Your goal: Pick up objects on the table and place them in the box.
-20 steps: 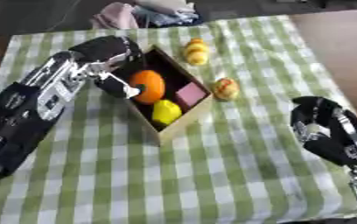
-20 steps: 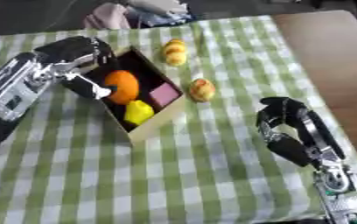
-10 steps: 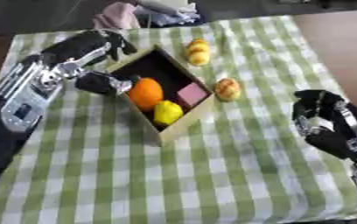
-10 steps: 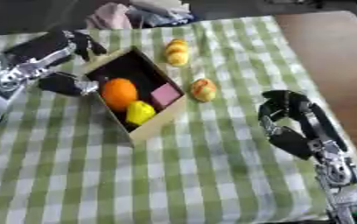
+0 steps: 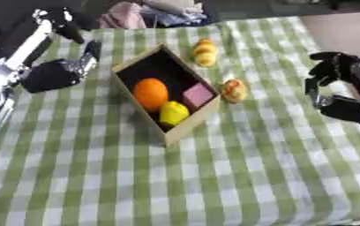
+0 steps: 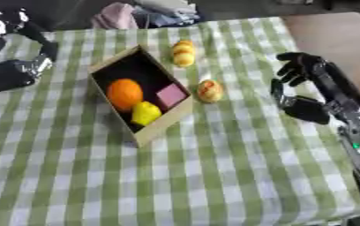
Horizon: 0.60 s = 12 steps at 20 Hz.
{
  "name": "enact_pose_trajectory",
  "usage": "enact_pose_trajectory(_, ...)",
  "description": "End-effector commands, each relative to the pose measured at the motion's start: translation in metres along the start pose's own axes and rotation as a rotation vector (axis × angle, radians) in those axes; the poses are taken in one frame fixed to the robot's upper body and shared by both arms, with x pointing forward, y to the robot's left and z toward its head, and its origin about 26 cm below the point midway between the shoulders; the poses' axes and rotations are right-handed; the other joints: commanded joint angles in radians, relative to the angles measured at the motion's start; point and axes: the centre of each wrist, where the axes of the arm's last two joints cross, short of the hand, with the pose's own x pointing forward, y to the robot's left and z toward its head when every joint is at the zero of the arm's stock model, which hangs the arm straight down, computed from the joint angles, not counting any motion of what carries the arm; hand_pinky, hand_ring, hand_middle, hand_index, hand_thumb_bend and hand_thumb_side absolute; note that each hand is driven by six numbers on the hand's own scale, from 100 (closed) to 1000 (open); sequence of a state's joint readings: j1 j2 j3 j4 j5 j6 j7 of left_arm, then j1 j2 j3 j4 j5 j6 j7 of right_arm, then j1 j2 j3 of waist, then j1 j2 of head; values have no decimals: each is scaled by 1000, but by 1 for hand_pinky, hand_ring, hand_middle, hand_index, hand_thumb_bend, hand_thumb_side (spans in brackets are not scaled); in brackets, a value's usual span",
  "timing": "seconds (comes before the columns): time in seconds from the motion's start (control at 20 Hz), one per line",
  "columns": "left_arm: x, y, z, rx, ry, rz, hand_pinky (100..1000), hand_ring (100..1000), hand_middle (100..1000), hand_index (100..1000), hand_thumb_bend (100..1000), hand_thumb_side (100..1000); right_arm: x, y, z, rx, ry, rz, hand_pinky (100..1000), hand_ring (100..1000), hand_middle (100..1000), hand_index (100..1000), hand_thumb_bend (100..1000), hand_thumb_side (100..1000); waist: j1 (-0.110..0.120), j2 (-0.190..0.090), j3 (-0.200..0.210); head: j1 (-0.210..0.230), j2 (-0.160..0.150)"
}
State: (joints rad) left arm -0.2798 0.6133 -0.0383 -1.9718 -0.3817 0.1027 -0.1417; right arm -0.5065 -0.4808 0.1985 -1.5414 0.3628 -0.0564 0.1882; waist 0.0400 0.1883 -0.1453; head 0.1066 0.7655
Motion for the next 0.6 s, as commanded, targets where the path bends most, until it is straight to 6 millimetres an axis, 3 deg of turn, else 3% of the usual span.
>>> enact_pose_trajectory(0.05,1,2,7,84,3,65,714,618,677,815,135,637,0,-20,-10,93,15,115,644,652,640,881,100,198,-14,-19,9,-12,5)
enact_pose_trajectory(0.25,-4,-12,15,131,40,126,720,622,680,816,120,649,0,-26,-28,209,26,205,680,674,664,900,100,210,-14,-21,30,-27,5)
enact_pose_trajectory(0.6,-7,-33,26,175,98,223,721,619,676,816,100,694,-13,-15,-55,368,76,341,724,702,694,934,100,247,-15,-20,58,-45,5)
